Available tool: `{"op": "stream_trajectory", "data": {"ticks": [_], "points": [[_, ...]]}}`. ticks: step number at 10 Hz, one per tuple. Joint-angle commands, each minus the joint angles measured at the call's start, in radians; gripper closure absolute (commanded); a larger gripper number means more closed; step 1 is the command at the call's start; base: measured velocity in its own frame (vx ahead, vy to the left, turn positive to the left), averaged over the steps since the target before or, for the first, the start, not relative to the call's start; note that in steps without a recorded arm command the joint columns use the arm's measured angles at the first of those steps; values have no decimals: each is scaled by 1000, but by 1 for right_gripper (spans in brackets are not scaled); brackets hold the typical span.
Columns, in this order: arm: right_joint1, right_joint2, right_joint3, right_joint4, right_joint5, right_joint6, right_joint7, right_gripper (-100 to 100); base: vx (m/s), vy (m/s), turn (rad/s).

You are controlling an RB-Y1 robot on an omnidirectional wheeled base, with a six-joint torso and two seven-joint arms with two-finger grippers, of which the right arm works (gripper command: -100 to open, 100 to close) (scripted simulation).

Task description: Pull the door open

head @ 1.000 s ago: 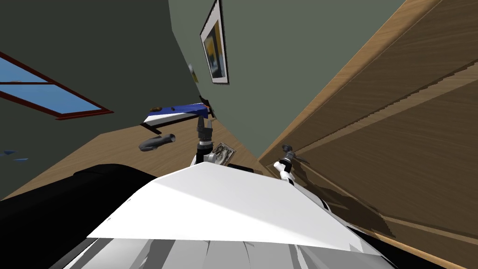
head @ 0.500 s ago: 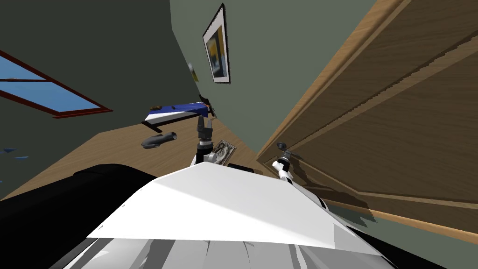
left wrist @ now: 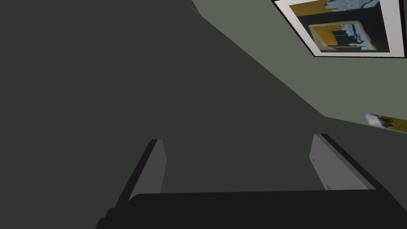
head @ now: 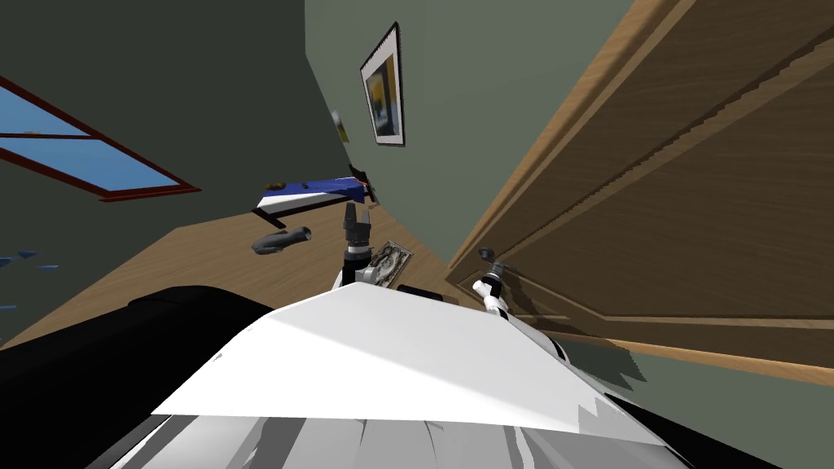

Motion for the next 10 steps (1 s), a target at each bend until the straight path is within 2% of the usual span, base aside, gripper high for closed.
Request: {"op": "stream_trajectory", "data": {"ticks": [1,4,10], "points": [[17,-15,-16,-34,-8,13,6,100,1,1,-15],[17,-15,-16,-34,-8,13,6,100,14,-3,-9],[9,-7,17,-40,14,17,-12,100,-154,-20,22]]}}
